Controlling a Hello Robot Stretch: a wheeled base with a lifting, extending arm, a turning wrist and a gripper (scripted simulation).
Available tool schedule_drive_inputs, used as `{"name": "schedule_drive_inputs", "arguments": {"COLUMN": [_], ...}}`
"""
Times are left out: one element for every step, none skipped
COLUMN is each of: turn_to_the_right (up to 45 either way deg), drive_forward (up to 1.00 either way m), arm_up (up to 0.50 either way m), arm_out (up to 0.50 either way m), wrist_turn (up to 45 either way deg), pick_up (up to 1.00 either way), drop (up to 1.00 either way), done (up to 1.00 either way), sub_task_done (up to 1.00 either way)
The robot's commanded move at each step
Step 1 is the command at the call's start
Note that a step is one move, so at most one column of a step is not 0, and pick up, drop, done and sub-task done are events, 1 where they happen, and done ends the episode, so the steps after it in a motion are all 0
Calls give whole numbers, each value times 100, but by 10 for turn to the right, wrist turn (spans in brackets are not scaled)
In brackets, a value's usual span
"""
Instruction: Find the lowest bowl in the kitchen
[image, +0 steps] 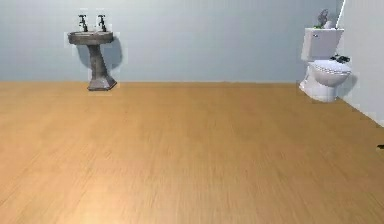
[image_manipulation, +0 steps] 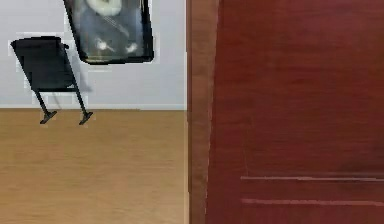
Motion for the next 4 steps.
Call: {"name": "schedule_drive_inputs", "arguments": {"turn_to_the_right": [-240,0,-450,-180], "drive_forward": [0,30,0,0], "arm_up": [0,0,0,0], "arm_out": [0,0,0,0], "wrist_turn": [0,0,0,0], "pick_up": [0,0,0,0], "drop": [0,0,0,0], "done": [0,0,0,0], "sub_task_done": [0,0,0,0]}}
